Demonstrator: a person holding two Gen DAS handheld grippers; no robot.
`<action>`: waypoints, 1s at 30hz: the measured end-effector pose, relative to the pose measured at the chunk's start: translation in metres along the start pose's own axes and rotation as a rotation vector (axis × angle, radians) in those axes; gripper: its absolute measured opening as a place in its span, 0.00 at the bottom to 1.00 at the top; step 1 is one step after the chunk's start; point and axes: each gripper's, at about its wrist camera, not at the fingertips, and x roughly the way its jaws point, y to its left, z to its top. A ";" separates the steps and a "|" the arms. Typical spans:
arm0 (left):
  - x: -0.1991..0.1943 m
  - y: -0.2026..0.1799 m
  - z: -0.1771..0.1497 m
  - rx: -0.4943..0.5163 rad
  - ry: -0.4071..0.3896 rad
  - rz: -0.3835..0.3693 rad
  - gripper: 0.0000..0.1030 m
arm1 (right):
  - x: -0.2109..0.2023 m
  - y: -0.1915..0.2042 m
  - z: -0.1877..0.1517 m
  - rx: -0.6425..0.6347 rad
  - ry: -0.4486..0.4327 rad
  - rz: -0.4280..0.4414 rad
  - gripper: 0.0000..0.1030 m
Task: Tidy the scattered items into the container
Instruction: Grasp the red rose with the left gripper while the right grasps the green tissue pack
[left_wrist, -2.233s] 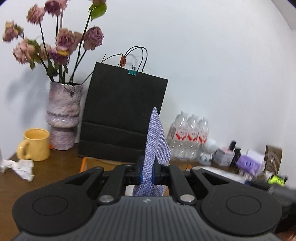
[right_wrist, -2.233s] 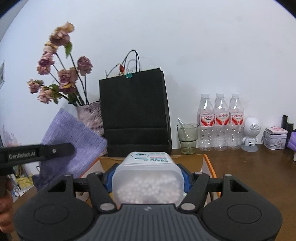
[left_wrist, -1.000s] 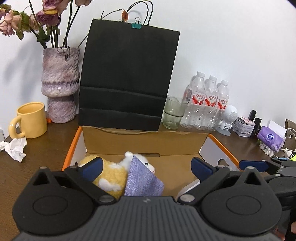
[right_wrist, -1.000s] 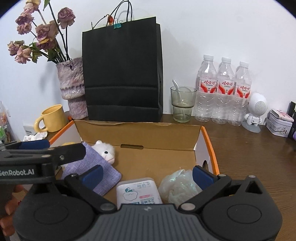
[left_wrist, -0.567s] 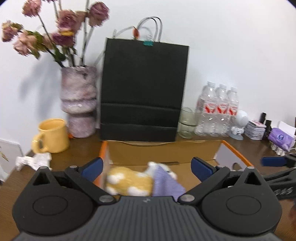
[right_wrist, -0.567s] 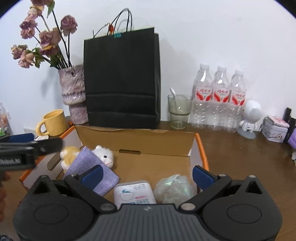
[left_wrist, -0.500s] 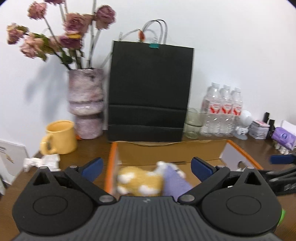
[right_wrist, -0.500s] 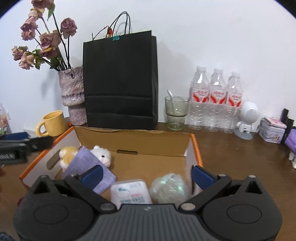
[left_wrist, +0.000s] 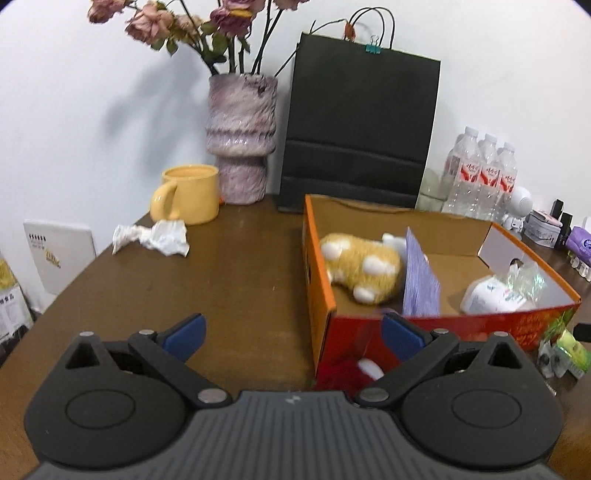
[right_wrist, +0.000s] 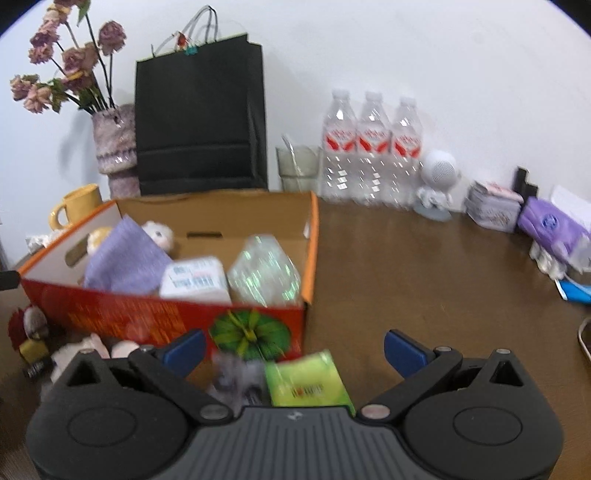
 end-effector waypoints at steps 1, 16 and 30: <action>0.000 0.000 -0.003 -0.008 0.002 -0.001 1.00 | 0.000 -0.002 -0.005 0.005 0.007 -0.005 1.00; 0.016 -0.020 -0.019 0.016 0.069 0.000 1.00 | 0.015 -0.015 -0.029 0.059 0.075 -0.042 0.93; 0.015 -0.010 -0.025 -0.035 0.101 -0.067 0.46 | 0.015 -0.016 -0.032 0.072 0.069 -0.019 0.45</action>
